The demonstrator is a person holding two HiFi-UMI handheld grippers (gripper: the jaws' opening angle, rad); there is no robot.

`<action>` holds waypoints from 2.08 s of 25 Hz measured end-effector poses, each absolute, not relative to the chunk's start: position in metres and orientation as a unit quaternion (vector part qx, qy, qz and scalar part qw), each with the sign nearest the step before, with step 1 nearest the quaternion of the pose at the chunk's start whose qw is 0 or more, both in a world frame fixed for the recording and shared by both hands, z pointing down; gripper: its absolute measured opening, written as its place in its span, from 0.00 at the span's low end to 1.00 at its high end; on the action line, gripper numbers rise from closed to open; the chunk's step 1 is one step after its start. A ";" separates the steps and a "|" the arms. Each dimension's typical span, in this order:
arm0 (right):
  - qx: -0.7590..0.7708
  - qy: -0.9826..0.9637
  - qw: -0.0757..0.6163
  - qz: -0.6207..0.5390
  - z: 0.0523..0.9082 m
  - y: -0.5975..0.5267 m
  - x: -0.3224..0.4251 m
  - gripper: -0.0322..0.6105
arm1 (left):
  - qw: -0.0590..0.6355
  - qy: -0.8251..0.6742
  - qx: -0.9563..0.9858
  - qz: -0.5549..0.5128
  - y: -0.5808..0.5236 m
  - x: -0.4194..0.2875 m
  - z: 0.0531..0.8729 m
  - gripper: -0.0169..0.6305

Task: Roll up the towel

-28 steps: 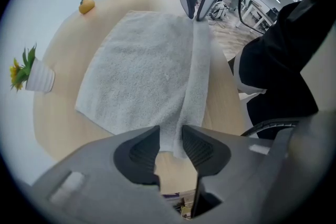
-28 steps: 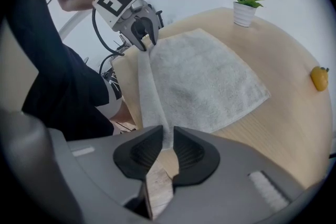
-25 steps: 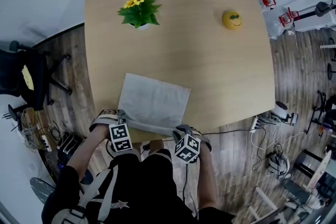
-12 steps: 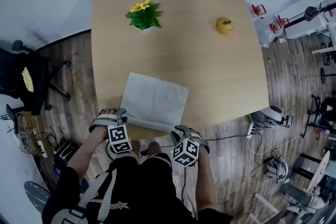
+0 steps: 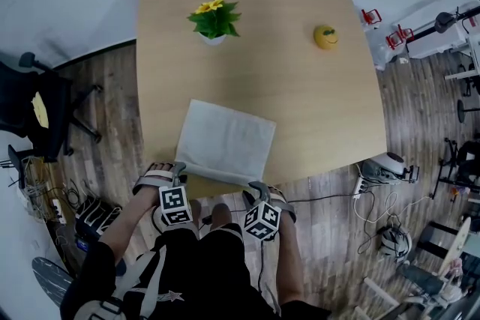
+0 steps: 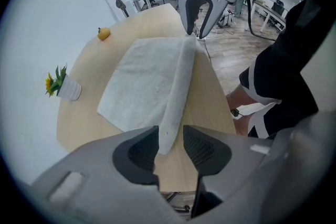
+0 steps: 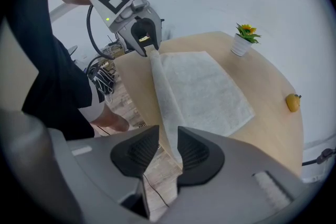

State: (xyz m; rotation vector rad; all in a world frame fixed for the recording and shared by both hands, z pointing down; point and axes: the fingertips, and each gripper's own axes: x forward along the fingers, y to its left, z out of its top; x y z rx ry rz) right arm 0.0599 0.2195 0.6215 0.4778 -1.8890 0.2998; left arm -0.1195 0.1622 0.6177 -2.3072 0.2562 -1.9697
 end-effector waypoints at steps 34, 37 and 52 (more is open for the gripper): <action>0.203 -0.781 0.583 0.091 0.658 0.210 0.066 0.17 | 0.027 0.042 -0.752 -0.657 0.166 -0.117 0.656 0.23; 0.208 -0.780 0.585 0.080 0.659 0.212 0.066 0.16 | 0.031 0.045 -0.751 -0.658 0.166 -0.117 0.656 0.22; 0.212 -0.777 0.589 0.070 0.657 0.216 0.065 0.10 | 0.056 0.062 -0.751 -0.654 0.166 -0.119 0.653 0.07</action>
